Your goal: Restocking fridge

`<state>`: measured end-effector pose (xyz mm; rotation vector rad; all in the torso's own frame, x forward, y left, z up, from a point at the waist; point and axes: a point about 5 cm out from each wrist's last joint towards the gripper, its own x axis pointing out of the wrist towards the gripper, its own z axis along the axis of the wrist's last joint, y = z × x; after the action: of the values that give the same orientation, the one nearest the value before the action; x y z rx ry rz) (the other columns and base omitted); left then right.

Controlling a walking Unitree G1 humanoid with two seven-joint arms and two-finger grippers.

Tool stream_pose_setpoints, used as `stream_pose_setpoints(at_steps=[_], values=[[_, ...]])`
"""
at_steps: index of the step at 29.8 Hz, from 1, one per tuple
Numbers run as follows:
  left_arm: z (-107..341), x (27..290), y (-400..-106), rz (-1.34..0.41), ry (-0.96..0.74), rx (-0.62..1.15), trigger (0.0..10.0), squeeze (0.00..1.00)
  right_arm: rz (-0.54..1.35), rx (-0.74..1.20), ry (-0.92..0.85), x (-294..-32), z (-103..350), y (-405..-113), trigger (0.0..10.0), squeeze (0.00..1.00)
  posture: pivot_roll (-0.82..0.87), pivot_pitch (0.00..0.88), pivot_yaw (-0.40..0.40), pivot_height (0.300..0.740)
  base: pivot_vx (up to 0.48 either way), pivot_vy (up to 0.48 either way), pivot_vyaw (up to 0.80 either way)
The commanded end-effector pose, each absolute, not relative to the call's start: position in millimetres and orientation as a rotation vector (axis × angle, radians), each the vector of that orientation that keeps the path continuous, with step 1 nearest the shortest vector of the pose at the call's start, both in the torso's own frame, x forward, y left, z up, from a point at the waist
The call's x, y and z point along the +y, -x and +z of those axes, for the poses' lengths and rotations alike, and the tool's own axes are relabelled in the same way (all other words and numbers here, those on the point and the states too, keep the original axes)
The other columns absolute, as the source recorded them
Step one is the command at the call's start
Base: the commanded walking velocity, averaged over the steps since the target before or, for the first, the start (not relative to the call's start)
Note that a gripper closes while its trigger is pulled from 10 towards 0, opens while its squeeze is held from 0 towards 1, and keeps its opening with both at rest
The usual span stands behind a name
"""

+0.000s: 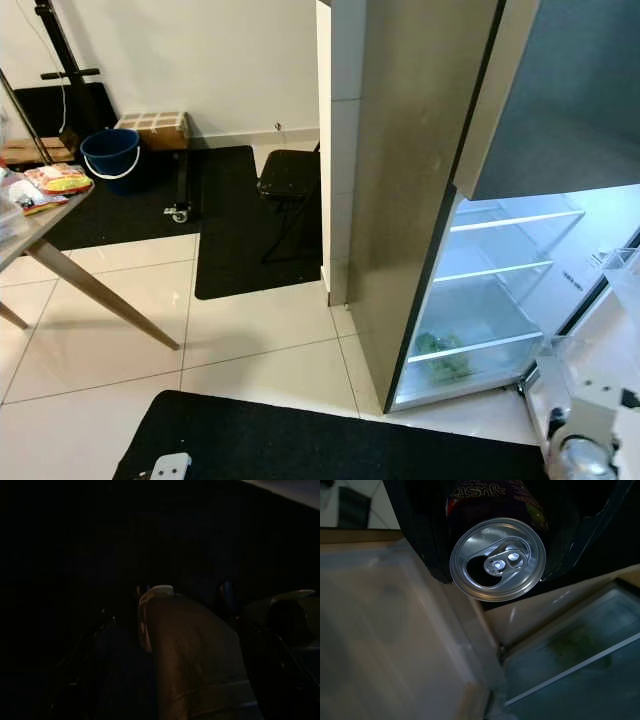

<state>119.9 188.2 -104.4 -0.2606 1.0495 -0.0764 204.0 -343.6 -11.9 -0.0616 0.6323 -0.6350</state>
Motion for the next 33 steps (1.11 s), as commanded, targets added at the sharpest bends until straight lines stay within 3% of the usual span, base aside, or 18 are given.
stream_pose_setpoints(at_steps=[1, 12, 33], values=[[-104.7, 186.0, -119.9, -0.076, 0.268, 1.051, 10.0, 0.0, -0.648, 0.685, 0.053, -344.6, -20.1, -191.2, 10.0, 0.0, -0.05, 0.0, -0.007, 0.74, 0.0, 0.0, -0.79], [-104.5, 184.2, -121.3, -0.081, 0.27, 1.047, 10.0, 0.0, -0.598, 0.78, 0.036, -326.8, -41.2, -173.9, 10.0, 0.0, -0.05, 0.0, -0.011, 0.74, 0.0, 0.0, -0.79], [-103.6, 185.0, -123.9, -0.085, 0.258, 1.043, 10.0, 0.0, -0.47, 0.802, 0.056, -302.9, -48.8, -183.3, 10.0, 0.0, -0.05, 0.0, -0.012, 0.74, 0.0, 0.0, -0.79]])
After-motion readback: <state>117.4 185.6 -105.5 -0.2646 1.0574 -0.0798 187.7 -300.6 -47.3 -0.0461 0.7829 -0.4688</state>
